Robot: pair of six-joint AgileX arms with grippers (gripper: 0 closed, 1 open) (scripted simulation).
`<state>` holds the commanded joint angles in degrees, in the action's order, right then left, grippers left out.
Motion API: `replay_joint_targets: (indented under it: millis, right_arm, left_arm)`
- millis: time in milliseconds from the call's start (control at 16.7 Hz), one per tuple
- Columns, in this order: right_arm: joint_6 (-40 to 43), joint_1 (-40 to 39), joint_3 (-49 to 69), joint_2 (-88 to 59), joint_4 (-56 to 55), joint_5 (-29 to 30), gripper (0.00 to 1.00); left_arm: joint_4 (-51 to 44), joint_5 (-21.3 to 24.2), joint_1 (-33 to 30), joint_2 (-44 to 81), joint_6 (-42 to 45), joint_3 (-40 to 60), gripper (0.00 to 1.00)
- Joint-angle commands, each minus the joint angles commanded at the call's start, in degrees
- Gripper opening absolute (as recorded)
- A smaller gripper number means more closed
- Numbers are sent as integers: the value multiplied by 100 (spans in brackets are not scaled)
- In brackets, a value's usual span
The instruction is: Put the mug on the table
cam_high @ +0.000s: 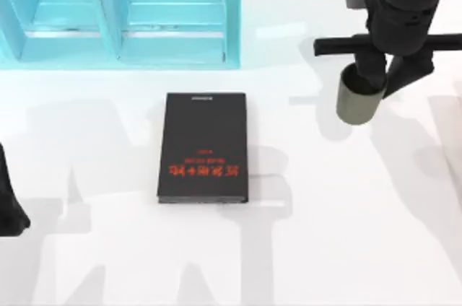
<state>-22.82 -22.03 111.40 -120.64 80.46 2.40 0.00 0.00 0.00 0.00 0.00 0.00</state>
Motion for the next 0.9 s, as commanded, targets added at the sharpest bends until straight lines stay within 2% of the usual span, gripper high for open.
replay_joint_targets:
  millis: [240,660,900]
  right_arm:
    - [-16,-33,-82,-43,-90,16,0]
    - [-94,-93,-1139,-138,-1284,5,0]
    - [-103,-101,-1239,-147,-1382,2,0]
  left_arm:
    - [0,0,0,0,0,0,100]
    - [0,0,0,0,0,0,100]
    - [0,0,0,0,0,0,100]
